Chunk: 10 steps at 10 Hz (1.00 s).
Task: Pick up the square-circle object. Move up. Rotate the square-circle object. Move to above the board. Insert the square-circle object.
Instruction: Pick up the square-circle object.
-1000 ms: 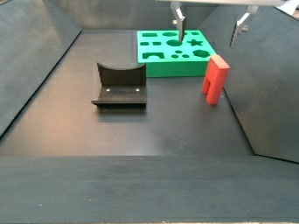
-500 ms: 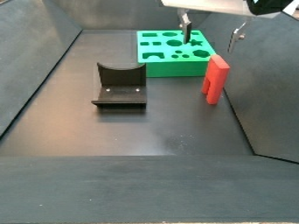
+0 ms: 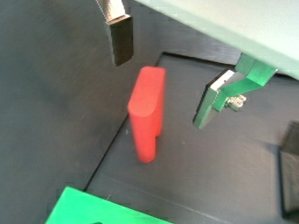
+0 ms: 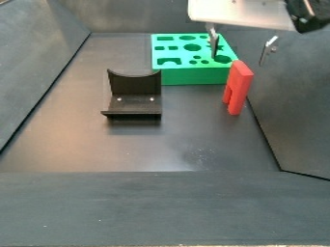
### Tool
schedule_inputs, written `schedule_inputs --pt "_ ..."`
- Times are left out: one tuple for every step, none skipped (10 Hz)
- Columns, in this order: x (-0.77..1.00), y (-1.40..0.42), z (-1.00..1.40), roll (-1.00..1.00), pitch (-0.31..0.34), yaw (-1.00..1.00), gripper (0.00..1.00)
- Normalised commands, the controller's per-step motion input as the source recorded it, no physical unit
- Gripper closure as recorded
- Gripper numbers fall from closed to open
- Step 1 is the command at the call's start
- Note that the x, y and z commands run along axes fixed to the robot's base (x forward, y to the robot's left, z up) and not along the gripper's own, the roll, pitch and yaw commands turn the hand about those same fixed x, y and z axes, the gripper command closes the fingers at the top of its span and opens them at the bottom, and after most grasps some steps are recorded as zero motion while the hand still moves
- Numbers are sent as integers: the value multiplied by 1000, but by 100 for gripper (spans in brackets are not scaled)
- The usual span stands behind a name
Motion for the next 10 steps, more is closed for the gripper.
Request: schedule_inputs --pt "-40 51 -369 69 -117 574 0" --pt "-40 71 -366 83 -100 477 0" --pt "0 83 -343 86 -63 443 0" --pt "0 91 -343 79 -27 363 0" --pt "0 51 -311 0 -4 180 0" --pt "-86 0 -146 -13 -70 0 0" --pt "-34 0 -43 0 -83 0 0" --pt "-37 0 0 -16 -51 0 0" --pt "0 0 0 0 0 0 0" --pt "0 0 0 0 0 0 100"
